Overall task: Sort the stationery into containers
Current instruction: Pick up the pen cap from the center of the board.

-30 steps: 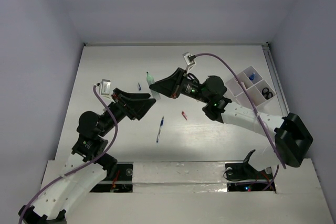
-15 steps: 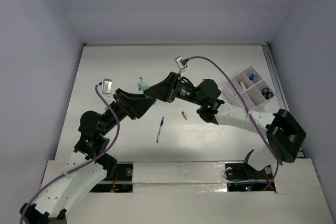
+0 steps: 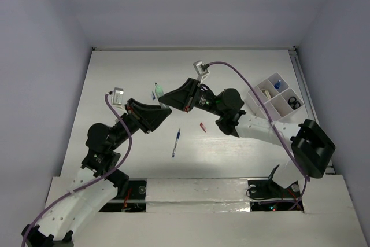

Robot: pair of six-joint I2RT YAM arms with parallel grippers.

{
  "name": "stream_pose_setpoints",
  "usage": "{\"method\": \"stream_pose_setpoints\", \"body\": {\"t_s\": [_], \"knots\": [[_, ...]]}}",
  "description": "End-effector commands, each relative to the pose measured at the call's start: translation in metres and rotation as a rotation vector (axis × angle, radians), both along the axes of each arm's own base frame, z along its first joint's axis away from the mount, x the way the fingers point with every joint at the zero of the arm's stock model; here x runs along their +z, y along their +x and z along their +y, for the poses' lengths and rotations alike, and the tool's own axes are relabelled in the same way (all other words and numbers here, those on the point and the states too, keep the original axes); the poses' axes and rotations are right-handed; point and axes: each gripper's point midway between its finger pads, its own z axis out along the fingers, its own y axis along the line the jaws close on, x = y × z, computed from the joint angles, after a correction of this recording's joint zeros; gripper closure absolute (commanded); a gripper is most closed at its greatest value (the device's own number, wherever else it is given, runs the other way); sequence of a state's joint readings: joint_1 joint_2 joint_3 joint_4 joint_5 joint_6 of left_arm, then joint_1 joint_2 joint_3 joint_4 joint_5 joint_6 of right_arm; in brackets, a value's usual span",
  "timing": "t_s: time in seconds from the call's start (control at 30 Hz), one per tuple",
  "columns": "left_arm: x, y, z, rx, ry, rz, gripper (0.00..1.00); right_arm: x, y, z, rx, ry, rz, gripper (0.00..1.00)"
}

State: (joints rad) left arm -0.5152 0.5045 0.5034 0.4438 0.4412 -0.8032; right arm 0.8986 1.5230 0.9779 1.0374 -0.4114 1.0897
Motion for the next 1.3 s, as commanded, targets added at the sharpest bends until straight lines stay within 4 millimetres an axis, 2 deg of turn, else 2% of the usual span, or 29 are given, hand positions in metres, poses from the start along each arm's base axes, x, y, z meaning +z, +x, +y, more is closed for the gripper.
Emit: {"method": "stream_pose_setpoints", "body": {"t_s": [0.0, 0.13, 0.2, 0.23, 0.3, 0.37, 0.4, 0.47, 0.5, 0.53, 0.57, 0.6, 0.63, 0.67, 0.7, 0.77, 0.8, 0.83, 0.87, 0.9, 0.93, 0.97, 1.0, 1.07, 1.1, 1.17, 1.27], "knots": [[0.025, -0.008, 0.004, 0.001, -0.016, -0.095, 0.72, 0.024, -0.006, -0.002, 0.011, 0.067, -0.049, 1.0], [0.027, -0.006, 0.003, 0.006, -0.011, -0.103, 0.74, 0.015, -0.009, 0.003, 0.021, 0.038, -0.041, 1.0], [0.027, -0.003, 0.003, 0.011, -0.003, -0.101, 0.85, 0.01, -0.009, 0.004, 0.021, 0.027, -0.035, 1.0], [0.026, -0.002, 0.002, 0.014, 0.001, -0.098, 1.0, 0.01, -0.008, 0.003, 0.017, 0.031, -0.035, 1.0], [0.025, 0.001, 0.003, 0.026, 0.018, -0.087, 1.0, 0.006, -0.008, 0.001, 0.009, 0.025, -0.033, 1.0], [0.021, 0.002, 0.003, 0.037, 0.04, -0.086, 1.0, 0.005, -0.008, 0.0, -0.001, 0.012, -0.038, 0.96], [0.022, 0.002, 0.004, 0.042, 0.045, -0.089, 1.0, 0.005, -0.007, 0.0, -0.011, 0.001, -0.053, 0.88], [0.017, 0.005, 0.007, 0.069, 0.085, -0.092, 1.0, 0.0, -0.003, -0.002, -0.028, -0.035, -0.053, 0.79], [0.02, 0.004, 0.01, 0.085, 0.095, -0.105, 1.0, -0.002, 0.002, -0.004, -0.042, -0.052, -0.062, 0.73], [0.02, 0.005, 0.012, 0.102, 0.109, -0.11, 1.0, -0.01, 0.005, -0.006, -0.044, -0.085, -0.048, 0.63], [0.012, 0.01, 0.015, 0.133, 0.158, -0.102, 1.0, -0.012, 0.009, -0.011, -0.055, -0.094, -0.047, 0.58], [0.016, 0.011, 0.018, 0.151, 0.174, -0.114, 1.0, -0.01, 0.022, -0.025, -0.091, -0.095, -0.054, 0.54], [0.013, 0.013, 0.02, 0.168, 0.199, -0.114, 1.0, -0.022, 0.025, -0.033, -0.089, -0.128, -0.043, 0.48], [0.005, 0.017, 0.023, 0.188, 0.235, -0.091, 1.0, -0.025, 0.032, -0.041, -0.104, -0.143, -0.044, 0.47], [0.006, 0.019, 0.024, 0.202, 0.266, -0.112, 1.0, -0.029, 0.049, -0.057, -0.156, -0.171, -0.07, 0.46], [0.001, 0.022, 0.025, 0.206, 0.309, -0.111, 1.0, -0.044, 0.06, -0.071, -0.171, -0.272, -0.069, 0.46], [0.003, 0.023, 0.024, 0.208, 0.324, -0.119, 1.0, -0.053, 0.068, -0.077, -0.197, -0.336, -0.128, 0.46], [0.002, 0.025, 0.025, 0.213, 0.351, -0.138, 1.0, -0.077, 0.081, -0.088, -0.213, -0.441, -0.075, 0.46], [0.0, 0.029, 0.024, 0.216, 0.373, -0.135, 1.0, -0.075, 0.09, -0.092, -0.238, -0.48, -0.106, 0.46], [0.002, 0.029, 0.024, 0.218, 0.382, -0.148, 1.0, -0.086, 0.1, -0.098, -0.263, -0.55, -0.156, 0.46], [0.001, 0.032, 0.025, 0.225, 0.406, -0.164, 1.0, -0.117, 0.116, -0.111, -0.287, -0.659, -0.057, 0.47], [0.0, 0.036, 0.025, 0.234, 0.419, -0.166, 1.0, -0.115, 0.13, -0.117, -0.326, -0.691, -0.057, 0.47], [-0.001, 0.039, 0.025, 0.241, 0.432, -0.168, 1.0, -0.124, 0.14, -0.123, -0.351, -0.726, -0.025, 0.47], [-0.004, 0.047, 0.028, 0.271, 0.458, -0.172, 1.0, -0.152, 0.159, -0.131, -0.397, -0.812, 0.056, 0.47], [-0.009, 0.05, 0.026, 0.265, 0.473, -0.163, 1.0, -0.151, 0.169, -0.132, -0.424, -0.848, 0.049, 0.47], [-0.015, 0.056, 0.03, 0.277, 0.494, -0.156, 1.0, -0.17, 0.181, -0.138, -0.461, -0.924, 0.113, 0.45], [-0.025, 0.061, 0.036, 0.301, 0.51, -0.134, 1.0, -0.198, 0.197, -0.138, -0.47, -0.993, 0.176, 0.32]]}}
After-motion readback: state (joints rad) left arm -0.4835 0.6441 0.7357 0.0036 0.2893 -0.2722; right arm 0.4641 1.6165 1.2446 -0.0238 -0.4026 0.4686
